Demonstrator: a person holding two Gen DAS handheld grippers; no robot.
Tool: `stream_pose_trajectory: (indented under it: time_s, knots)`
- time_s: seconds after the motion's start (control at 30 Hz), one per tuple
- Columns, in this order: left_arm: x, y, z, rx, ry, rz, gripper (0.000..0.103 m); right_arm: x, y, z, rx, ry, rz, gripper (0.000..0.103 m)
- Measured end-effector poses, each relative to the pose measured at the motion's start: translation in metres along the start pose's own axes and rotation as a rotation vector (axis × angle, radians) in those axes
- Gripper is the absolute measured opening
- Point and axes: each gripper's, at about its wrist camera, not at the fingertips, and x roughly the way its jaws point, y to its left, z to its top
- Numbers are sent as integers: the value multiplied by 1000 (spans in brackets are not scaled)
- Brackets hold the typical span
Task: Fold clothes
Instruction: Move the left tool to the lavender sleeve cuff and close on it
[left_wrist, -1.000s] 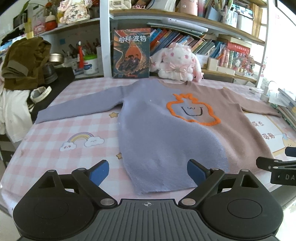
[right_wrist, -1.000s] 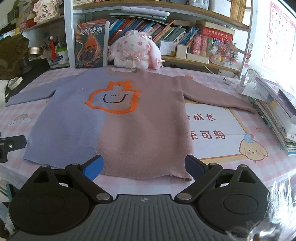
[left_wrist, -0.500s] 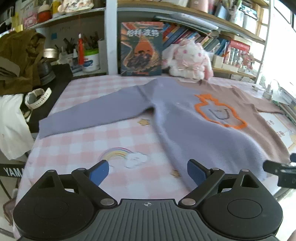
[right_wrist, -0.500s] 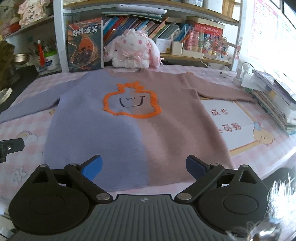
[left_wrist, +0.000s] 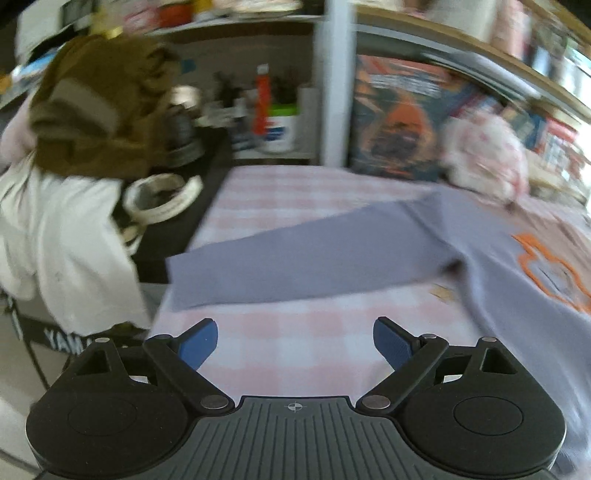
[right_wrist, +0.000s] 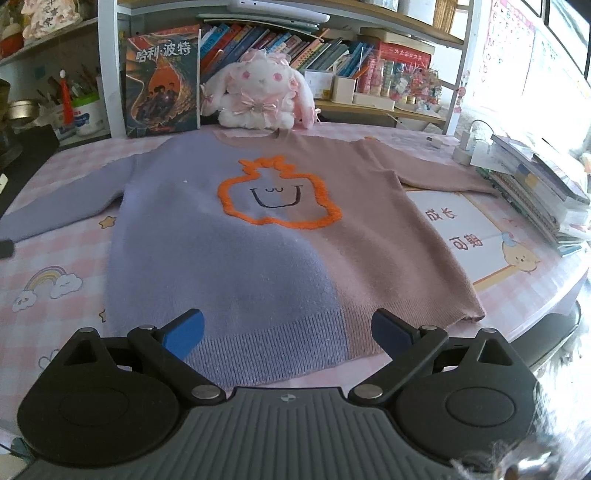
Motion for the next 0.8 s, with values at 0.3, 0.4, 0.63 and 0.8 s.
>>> stream_pose_trajectory:
  time_s: [0.3,0.4,0.63,0.8]
  knots:
    - [43,61,10,-308,44,16,66,5,1,6,-14,17,-50,98]
    - [52,69,11,-371,21,-5,55,6,0,7,-20,21,-65,98]
    - [67,89,18,-560,-22,-12,49,8,-5,7,-19,37,-98,98]
    - [61,95,19,-541,-54,62,49,8,-9,7,-11,43,-112,98]
